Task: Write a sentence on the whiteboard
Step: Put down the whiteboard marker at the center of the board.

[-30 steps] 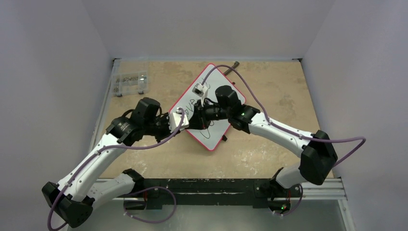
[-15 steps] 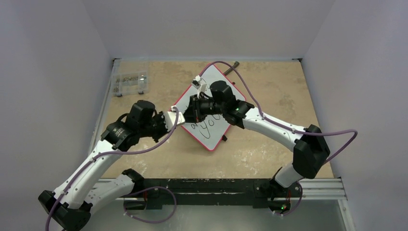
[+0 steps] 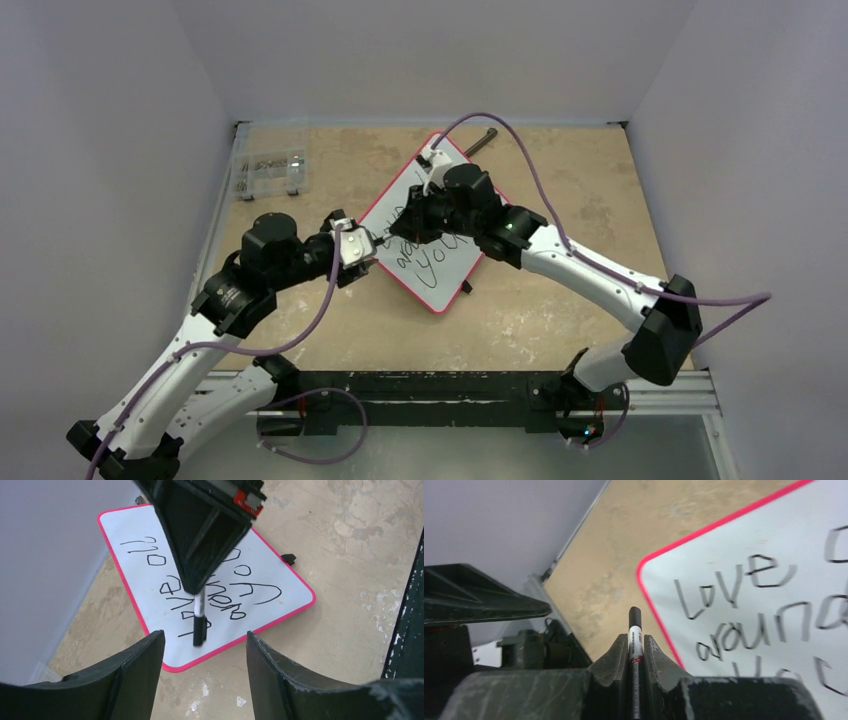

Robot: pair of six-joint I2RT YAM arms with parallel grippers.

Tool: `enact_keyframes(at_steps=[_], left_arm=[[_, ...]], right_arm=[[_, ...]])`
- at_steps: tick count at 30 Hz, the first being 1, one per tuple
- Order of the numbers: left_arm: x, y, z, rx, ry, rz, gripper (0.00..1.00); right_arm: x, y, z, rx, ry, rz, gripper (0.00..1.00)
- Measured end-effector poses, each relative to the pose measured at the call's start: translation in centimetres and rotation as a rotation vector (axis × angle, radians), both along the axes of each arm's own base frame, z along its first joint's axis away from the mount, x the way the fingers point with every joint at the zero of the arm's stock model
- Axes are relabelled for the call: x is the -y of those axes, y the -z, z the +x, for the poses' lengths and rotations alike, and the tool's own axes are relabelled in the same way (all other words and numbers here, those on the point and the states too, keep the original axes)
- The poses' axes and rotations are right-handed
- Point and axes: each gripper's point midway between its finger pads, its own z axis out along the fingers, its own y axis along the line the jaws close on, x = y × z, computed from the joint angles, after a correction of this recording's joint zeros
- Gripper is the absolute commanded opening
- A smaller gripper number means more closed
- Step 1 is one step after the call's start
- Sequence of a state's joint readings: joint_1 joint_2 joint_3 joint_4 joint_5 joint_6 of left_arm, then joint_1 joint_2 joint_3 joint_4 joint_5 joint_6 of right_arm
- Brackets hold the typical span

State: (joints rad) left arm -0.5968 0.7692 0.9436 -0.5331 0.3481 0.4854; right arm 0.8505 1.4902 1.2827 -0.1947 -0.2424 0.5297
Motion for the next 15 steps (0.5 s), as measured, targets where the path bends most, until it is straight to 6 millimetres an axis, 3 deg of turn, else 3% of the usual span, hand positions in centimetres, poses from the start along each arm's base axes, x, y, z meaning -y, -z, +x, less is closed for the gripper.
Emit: enact_keyframes(at_steps=[7, 9, 12, 15], left_arm=[[0.0, -0.6, 0.4, 0.007, -0.03, -0.034, 0.68], [0.0, -0.5, 0.6, 0.0, -0.044, -0.04, 0.7], [-0.1, -0.2, 1.0, -0.016, -0.07, -0.036, 0.73], [-0.6, 0.4, 1.8, -0.037, -0.122, -0.027, 0.77]], right_arm=[[8.5, -4.4, 4.4, 0.208, 0.356, -0.092, 0.0], [12.1, -4.9, 5.7, 0.268, 0.489, -0.133, 0.0], [18.2, -2.9, 8.2, 0.281, 0.68, -0.236, 0.0], [24.2, 1.5, 10.3, 0.23, 0.854, -0.382, 0.0]])
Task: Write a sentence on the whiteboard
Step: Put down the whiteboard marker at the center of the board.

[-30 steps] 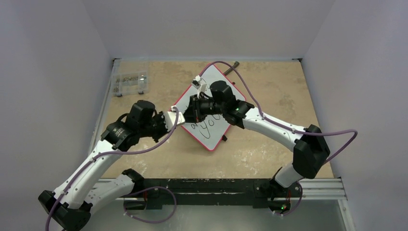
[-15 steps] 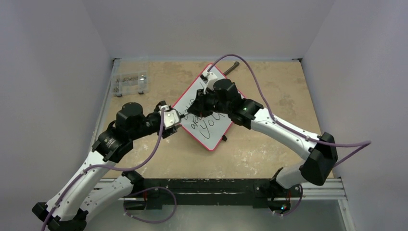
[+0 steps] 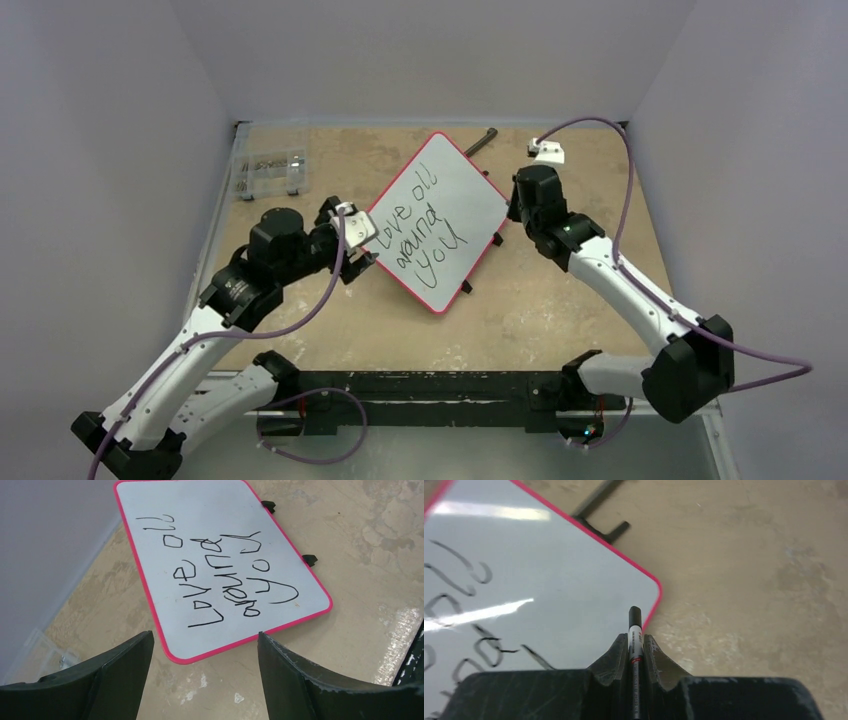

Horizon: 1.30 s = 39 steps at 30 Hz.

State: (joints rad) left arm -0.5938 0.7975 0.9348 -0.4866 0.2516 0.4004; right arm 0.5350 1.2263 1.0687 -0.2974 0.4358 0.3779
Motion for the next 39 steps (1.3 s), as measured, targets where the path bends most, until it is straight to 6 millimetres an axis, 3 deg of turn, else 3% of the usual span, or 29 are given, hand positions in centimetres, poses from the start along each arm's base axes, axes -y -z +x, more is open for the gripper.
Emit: enact_keyframes(at_steps=[2, 5, 10, 15, 18, 20, 27, 31, 34, 37, 39], left_arm=[[-0.5, 0.2, 0.5, -0.011, -0.043, 0.002, 0.78], [-1.4, 0.5, 1.6, -0.023, -0.127, 0.006, 0.78], [-2.9, 0.9, 3.0, -0.052, -0.238, -0.004, 0.78], [-5.0, 0.7, 4.2, -0.073, -0.349, -0.047, 0.77], [-5.8, 0.6, 4.6, -0.083, -0.389, -0.069, 0.76], [-6.0, 0.5, 4.8, -0.086, -0.402, -0.077, 0.76], [-6.2, 0.3, 4.9, -0.084, -0.409, -0.081, 0.77], [-6.2, 0.4, 5.0, -0.088, -0.411, -0.08, 0.79], [-6.1, 0.6, 5.1, -0.096, -0.413, -0.081, 0.8], [-6.1, 0.7, 5.1, -0.103, -0.418, -0.086, 0.84], [-6.1, 0.7, 5.1, -0.103, -0.419, -0.087, 0.98]], right_arm=[[3.0, 3.5, 0.4, -0.067, 0.095, -0.066, 0.0], [5.5, 7.5, 0.3, -0.152, 0.174, -0.141, 0.0], [7.0, 11.9, -0.1, -0.246, 0.226, -0.171, 0.0], [7.2, 15.1, -0.9, -0.308, 0.24, -0.171, 0.0], [7.0, 15.4, -0.8, -0.304, 0.246, -0.158, 0.02], [6.9, 15.3, -0.7, -0.301, 0.248, -0.15, 0.1], [6.6, 15.9, -1.0, -0.318, 0.238, -0.126, 0.54], [6.5, 16.2, -1.5, -0.336, 0.23, -0.121, 0.73], [6.4, 15.9, -1.8, -0.333, 0.225, -0.107, 0.97], [6.5, 15.2, -2.2, -0.323, 0.221, -0.097, 0.99], [6.4, 14.3, -2.3, -0.303, 0.215, -0.081, 0.99]])
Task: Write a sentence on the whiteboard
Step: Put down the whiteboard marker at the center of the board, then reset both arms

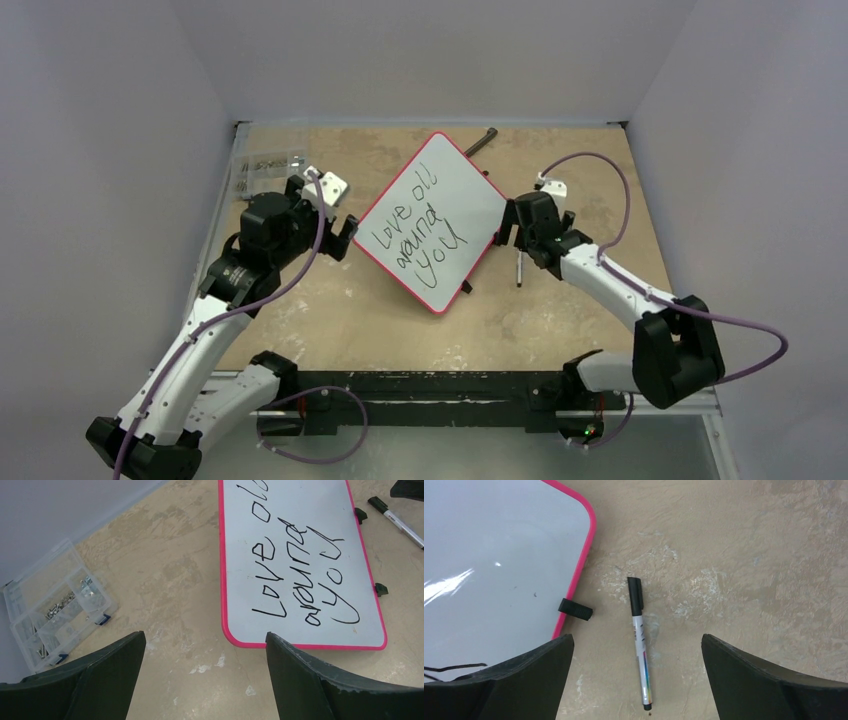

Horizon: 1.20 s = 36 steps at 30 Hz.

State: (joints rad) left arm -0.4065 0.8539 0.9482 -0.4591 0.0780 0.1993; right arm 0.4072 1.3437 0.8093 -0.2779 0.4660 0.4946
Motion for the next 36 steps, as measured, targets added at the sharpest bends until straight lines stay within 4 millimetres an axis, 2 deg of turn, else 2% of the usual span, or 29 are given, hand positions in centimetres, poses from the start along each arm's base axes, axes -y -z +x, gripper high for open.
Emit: enact_keyframes(at_steps=[5, 7, 16, 21, 23, 26, 32, 36], left_arm=[[-0.2, -0.1, 0.2, -0.006, -0.031, -0.025, 1.0], [-0.6, -0.2, 0.4, -0.008, -0.073, -0.042, 1.0], [-3.3, -2.8, 2.4, -0.035, -0.342, -0.118, 1.0], [-4.3, -3.6, 2.1, -0.015, -0.405, -0.149, 1.0], [-4.8, -4.4, 1.7, 0.011, -0.42, -0.168, 1.0], [-5.4, -5.4, 1.0, 0.045, -0.437, -0.194, 1.0], [-6.2, -6.1, 0.6, 0.081, -0.467, -0.206, 1.0], [-6.4, -6.1, 0.6, 0.083, -0.479, -0.202, 1.0]], right_arm=[[-0.8, -3.0, 0.0, 0.082, -0.04, 0.06, 0.99], [-1.3, -4.9, 0.0, 0.133, -0.075, 0.097, 0.99], [-4.7, -14.2, -0.8, 0.41, -0.283, 0.28, 0.99], [-5.5, -20.4, -2.1, 0.619, -0.356, 0.374, 0.99], [-5.6, -22.0, -3.0, 0.692, -0.377, 0.411, 0.99], [-5.9, -22.2, -3.9, 0.742, -0.404, 0.461, 0.99], [-6.2, -18.9, -4.9, 0.728, -0.415, 0.504, 0.99], [-6.0, -18.1, -5.3, 0.743, -0.413, 0.516, 0.99]])
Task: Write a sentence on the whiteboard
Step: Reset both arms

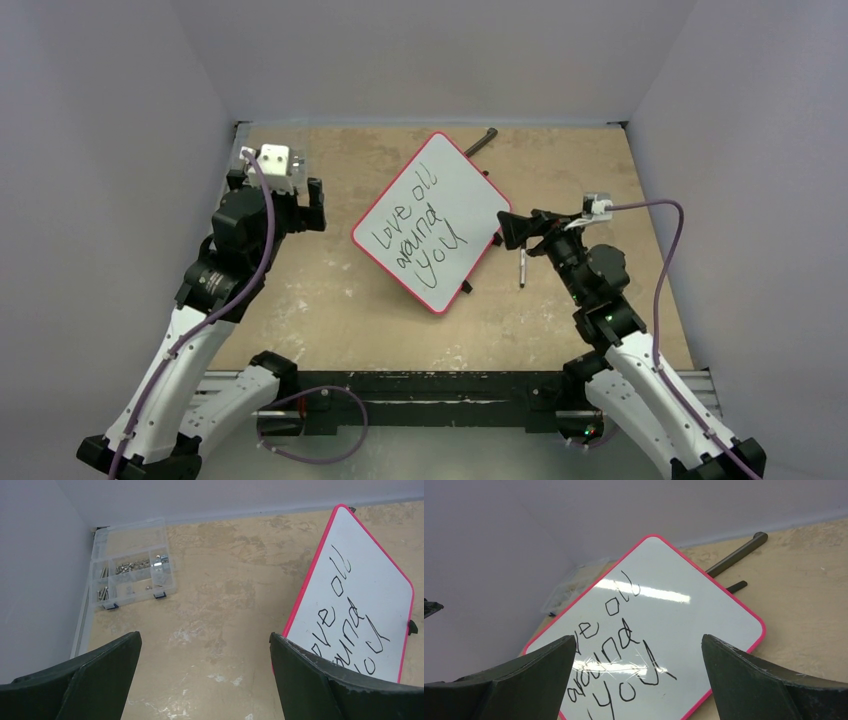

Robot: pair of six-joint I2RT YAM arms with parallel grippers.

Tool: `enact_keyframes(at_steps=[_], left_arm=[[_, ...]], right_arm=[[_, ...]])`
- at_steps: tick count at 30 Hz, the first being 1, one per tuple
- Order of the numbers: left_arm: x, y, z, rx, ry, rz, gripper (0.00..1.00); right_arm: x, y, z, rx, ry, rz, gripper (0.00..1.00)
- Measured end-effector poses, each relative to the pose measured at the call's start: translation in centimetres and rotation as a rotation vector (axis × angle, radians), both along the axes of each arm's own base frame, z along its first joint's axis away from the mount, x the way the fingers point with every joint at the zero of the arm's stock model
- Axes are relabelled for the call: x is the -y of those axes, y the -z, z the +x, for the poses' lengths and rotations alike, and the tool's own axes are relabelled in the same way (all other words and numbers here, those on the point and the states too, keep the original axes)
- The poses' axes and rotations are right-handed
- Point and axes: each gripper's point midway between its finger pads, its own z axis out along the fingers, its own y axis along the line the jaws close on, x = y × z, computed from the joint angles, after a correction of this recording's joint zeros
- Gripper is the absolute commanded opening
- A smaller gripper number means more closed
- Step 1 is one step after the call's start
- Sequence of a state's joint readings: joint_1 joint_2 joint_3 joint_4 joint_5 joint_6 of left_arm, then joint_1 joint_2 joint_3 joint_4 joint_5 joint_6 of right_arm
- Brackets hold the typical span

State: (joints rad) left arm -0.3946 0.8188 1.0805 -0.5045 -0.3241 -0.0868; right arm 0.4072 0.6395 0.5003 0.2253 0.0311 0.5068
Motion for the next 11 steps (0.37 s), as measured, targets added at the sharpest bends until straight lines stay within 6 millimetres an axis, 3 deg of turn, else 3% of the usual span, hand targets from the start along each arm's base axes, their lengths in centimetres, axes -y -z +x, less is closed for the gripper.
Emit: enact_keyframes(at_steps=[11], left_arm=[[-0.09, 0.08, -0.1, 0.002, -0.002, 0.0, 1.0]], right_arm=[[1.01, -0.66, 0.28, 0.039, 0.062, 0.054, 0.99]])
